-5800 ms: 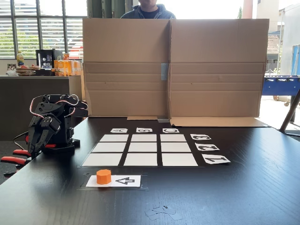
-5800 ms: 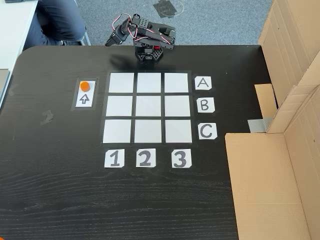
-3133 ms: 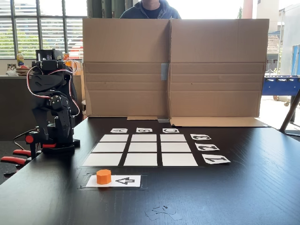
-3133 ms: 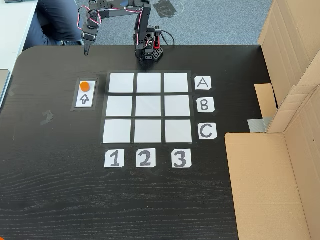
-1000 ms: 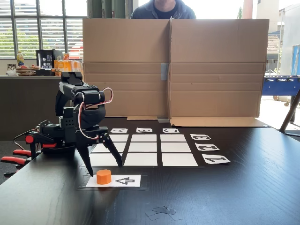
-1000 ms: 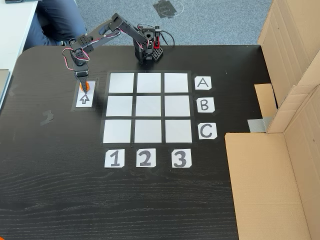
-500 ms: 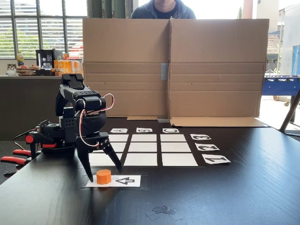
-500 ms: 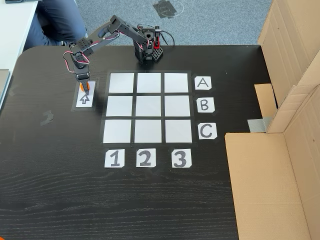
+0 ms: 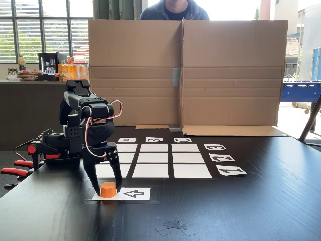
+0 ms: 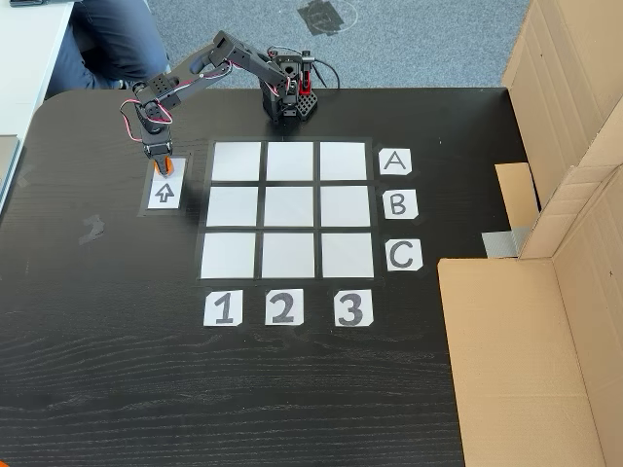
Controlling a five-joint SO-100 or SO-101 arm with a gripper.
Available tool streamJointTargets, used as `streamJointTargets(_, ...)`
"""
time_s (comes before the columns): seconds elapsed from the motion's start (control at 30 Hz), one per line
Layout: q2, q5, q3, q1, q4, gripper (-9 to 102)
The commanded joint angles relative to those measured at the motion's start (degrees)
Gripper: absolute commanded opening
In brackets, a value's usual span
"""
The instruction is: Pick up the round, orange token and place it in the grid on square A1.
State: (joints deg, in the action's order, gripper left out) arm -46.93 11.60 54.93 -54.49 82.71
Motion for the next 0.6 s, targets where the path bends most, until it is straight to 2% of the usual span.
streamJointTargets(0.0,-0.44,0.35,-2.11,0.09,0.09,10)
streamJointTargets(0.27,-3.16,0.35,-2.11,0.09,0.97,8)
streamJointTargets(0.57,-13.54,0.35,-1.58,-0.62,5.19,8)
